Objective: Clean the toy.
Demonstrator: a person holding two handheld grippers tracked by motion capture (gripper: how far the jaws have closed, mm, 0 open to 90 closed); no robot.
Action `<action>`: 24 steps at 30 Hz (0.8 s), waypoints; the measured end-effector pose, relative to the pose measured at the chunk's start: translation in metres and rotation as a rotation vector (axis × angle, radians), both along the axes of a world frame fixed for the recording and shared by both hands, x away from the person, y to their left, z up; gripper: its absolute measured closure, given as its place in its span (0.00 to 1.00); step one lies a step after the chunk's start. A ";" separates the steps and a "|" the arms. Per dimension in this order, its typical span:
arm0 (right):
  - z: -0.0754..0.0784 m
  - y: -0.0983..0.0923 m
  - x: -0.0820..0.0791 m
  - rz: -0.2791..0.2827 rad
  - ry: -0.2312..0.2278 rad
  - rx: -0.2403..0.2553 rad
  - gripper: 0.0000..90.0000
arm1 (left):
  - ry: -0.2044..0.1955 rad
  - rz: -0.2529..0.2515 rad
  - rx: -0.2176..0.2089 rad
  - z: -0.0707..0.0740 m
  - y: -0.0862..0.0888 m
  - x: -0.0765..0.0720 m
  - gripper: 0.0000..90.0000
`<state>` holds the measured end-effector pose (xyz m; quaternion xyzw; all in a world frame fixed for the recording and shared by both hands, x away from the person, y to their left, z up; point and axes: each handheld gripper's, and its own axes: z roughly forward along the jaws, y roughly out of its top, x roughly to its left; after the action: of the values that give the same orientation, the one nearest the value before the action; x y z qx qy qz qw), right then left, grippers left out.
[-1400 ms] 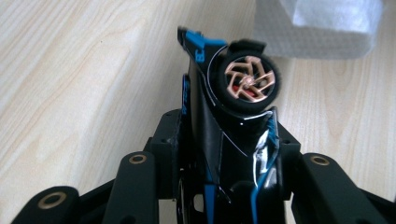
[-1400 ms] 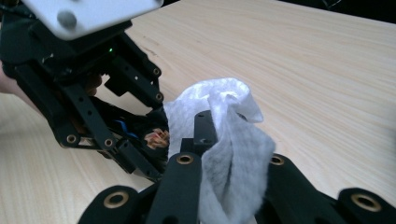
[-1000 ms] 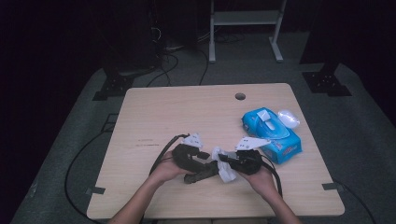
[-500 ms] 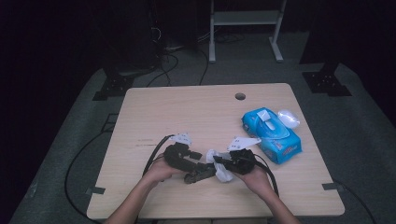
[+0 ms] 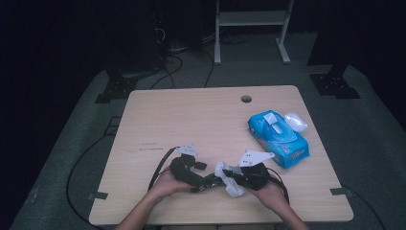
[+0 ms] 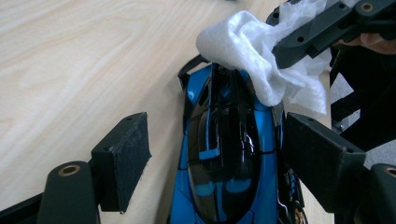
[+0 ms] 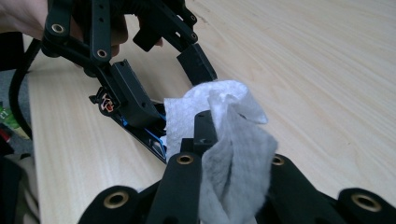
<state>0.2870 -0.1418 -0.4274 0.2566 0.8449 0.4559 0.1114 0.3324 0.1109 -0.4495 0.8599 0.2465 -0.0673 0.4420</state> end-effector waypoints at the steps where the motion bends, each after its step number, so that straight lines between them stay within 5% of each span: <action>1: -0.001 -0.001 -0.002 0.002 -0.001 -0.003 0.92 | -0.006 -0.003 0.005 -0.001 -0.001 -0.002 0.26; 11: -0.008 -0.005 -0.013 0.012 -0.004 -0.018 0.92 | -0.016 -0.037 0.058 -0.008 -0.010 -0.012 0.26; 16: -0.015 -0.004 -0.016 0.020 0.008 -0.048 0.92 | -0.034 -0.075 0.129 -0.015 -0.019 -0.020 0.26; 20: -0.025 -0.003 -0.018 0.033 0.030 -0.094 0.91 | -0.124 -0.092 0.212 -0.019 -0.028 -0.029 0.26; 24: -0.026 -0.005 -0.019 0.032 0.033 -0.092 0.91 | -0.154 -0.094 0.236 -0.019 -0.032 -0.032 0.26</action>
<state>0.2679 -0.1466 -0.4530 0.2454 0.8707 0.4140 0.1017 0.3004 0.0785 -0.4686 0.9190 0.1776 0.0079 0.3518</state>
